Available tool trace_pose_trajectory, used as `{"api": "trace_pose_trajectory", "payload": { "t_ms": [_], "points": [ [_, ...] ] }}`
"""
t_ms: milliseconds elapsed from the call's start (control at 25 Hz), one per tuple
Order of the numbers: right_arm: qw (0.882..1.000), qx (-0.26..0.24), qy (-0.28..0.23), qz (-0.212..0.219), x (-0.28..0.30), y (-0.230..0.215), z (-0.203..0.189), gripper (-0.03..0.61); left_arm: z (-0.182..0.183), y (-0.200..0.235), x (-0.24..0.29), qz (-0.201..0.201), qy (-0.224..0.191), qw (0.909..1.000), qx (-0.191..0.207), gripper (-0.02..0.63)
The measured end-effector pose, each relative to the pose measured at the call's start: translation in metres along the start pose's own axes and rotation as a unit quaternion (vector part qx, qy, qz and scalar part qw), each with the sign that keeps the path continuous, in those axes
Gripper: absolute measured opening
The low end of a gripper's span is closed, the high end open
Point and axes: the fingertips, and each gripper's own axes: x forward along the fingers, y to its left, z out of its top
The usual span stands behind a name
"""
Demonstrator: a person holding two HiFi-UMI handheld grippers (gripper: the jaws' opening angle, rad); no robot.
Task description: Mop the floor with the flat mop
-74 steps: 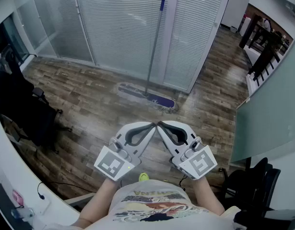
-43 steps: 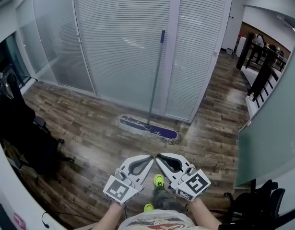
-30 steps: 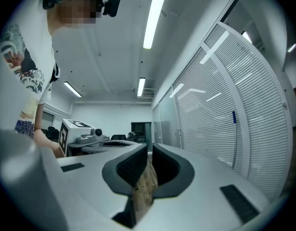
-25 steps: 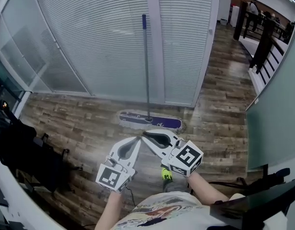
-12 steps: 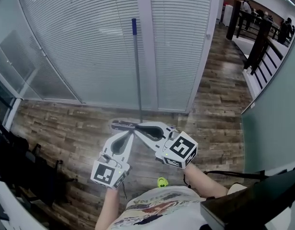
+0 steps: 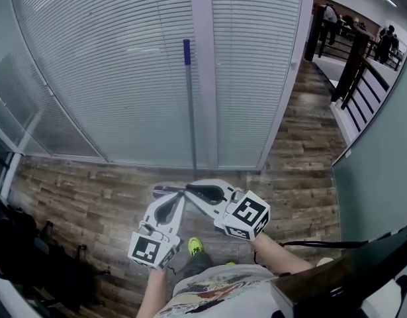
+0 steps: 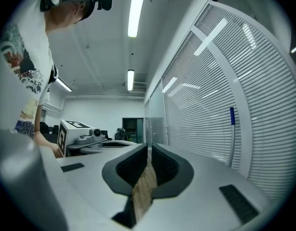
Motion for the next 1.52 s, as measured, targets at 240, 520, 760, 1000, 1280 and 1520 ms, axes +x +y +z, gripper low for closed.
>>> {"api": "trace_pose_trajectory", "payload": {
  "t_ms": [240,520,760,1000,1280,1520],
  "points": [
    [0.999,0.007,-0.013,-0.033,0.088,-0.062,0.015,0.033,0.006,0.103,0.036,-0.030,0.000,0.9995,0.011,0.012],
    [0.998,-0.009,-0.014,-0.056,0.155,-0.126,0.030,0.033,0.013,0.184,0.082,-0.059,-0.008,0.9975,0.037,0.012],
    [0.997,0.002,-0.003,-0.072,0.173,-0.198,0.014,0.034,-0.012,0.221,0.143,-0.081,0.012,0.9953,0.052,0.014],
    [0.996,-0.003,0.010,-0.085,0.192,-0.321,0.021,0.034,-0.029,0.271,0.252,-0.071,0.037,0.9954,0.052,0.015],
    [0.993,-0.014,0.014,-0.114,0.206,-0.484,0.022,0.037,-0.072,0.335,0.401,-0.038,0.068,0.9959,0.047,0.181],
    [0.994,-0.007,0.023,-0.111,0.235,-0.560,-0.010,0.158,-0.137,0.390,0.472,-0.010,0.105,0.9935,0.042,0.204]
  ]
}}
